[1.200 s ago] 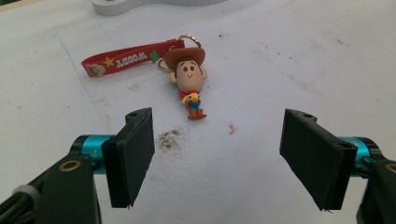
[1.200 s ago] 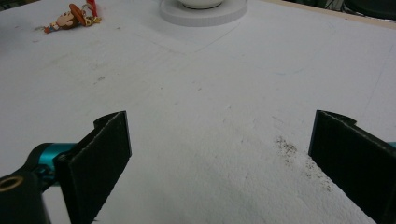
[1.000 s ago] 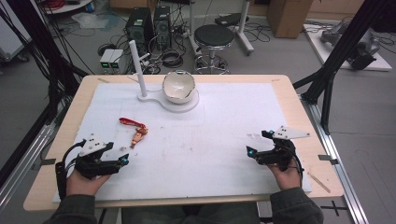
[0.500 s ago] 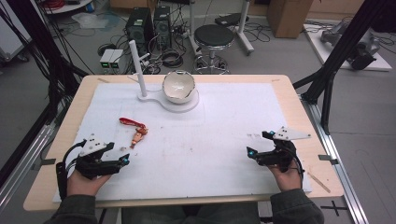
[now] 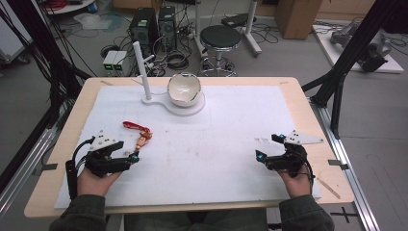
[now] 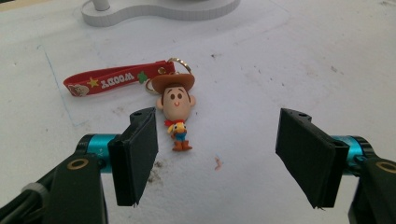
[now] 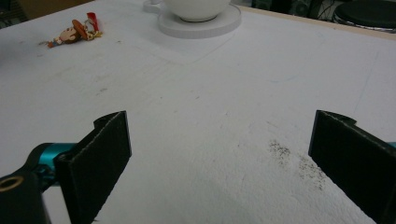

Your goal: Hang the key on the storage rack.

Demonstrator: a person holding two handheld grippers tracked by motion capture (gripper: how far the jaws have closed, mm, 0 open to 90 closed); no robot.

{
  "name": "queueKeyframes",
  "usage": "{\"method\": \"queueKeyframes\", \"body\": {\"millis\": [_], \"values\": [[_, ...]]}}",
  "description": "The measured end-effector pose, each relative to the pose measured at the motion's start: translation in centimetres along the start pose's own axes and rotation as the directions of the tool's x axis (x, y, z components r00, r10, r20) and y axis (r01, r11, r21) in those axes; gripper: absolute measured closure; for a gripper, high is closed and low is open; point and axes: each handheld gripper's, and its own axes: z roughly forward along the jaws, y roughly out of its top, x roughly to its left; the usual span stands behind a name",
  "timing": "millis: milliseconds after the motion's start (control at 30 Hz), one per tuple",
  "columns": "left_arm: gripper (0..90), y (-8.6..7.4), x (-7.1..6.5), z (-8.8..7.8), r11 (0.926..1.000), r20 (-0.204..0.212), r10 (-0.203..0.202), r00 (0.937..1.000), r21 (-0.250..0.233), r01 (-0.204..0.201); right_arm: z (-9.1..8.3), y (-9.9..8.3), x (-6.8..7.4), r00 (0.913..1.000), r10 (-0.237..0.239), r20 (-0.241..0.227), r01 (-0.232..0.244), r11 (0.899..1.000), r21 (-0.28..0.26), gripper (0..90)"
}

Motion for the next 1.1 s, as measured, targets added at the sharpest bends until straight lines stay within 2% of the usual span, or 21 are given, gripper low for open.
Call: {"method": "queueKeyframes", "body": {"millis": [33,100,267,500,567,667,700,933,967,1067,1100], "values": [[30.0,0.0,0.0,0.0,1.0000,0.000,0.000,1.0000,0.000,0.000,0.0,0.0,0.1,1.0000,0.000,-0.002,0.000,1.000,0.002,5.1],[30.0,0.3,0.1,0.4,0.9997,-0.009,-0.025,0.9996,-0.003,0.025,0.1,0.0,0.1,0.9999,-0.012,-0.003,0.012,1.000,0.000,5.1],[30.0,0.7,0.3,1.1,0.9992,-0.027,-0.039,0.9989,0.013,0.039,0.0,0.1,0.1,1.0000,-0.006,-0.003,0.006,1.000,-0.002,5.1],[31.2,1.7,0.4,2.0,0.9975,-0.041,-0.070,0.9967,0.010,0.070,0.0,0.1,0.1,1.0000,-0.009,0.000,0.009,1.000,-0.010,5.1],[31.4,2.1,0.6,2.5,0.9946,-0.050,-0.104,0.9933,0.001,0.104,0.0,0.1,0.1,1.0000,-0.009,-0.002,0.009,1.000,-0.010,5.1],[32.0,2.4,0.8,2.8,0.9928,-0.063,-0.119,0.9909,0.006,0.120,0.0,0.1,0.1,1.0000,-0.007,-0.003,0.007,1.000,-0.014,5.1],[32.0,2.7,0.9,3.1,0.9907,-0.070,-0.135,0.9883,0.008,0.136,0.0,0.1,0.1,1.0000,-0.006,-0.003,0.006,1.000,-0.015,5.1],[34.1,4.0,1.1,4.1,0.9865,-0.095,-0.162,0.9821,0.006,0.164,0.2,0.2,0.1,0.9999,-0.013,-0.011,0.013,1.000,-0.015,5.1],[34.0,4.3,1.1,4.3,0.9853,-0.101,-0.170,0.9803,0.003,0.171,0.2,0.2,0.1,0.9998,-0.014,-0.014,0.014,1.000,-0.016,5.1],[35.3,4.7,1.6,5.2,0.9714,-0.129,-0.237,0.9628,-0.020,0.237,0.2,0.2,0.1,0.9997,-0.012,-0.020,0.012,1.000,-0.011,5.1],[36.1,4.7,1.6,5.2,0.9714,-0.129,-0.237,0.9628,-0.020,0.237,0.3,0.2,0.1,0.9997,-0.013,-0.020,0.012,1.000,-0.011,5.1]]}}
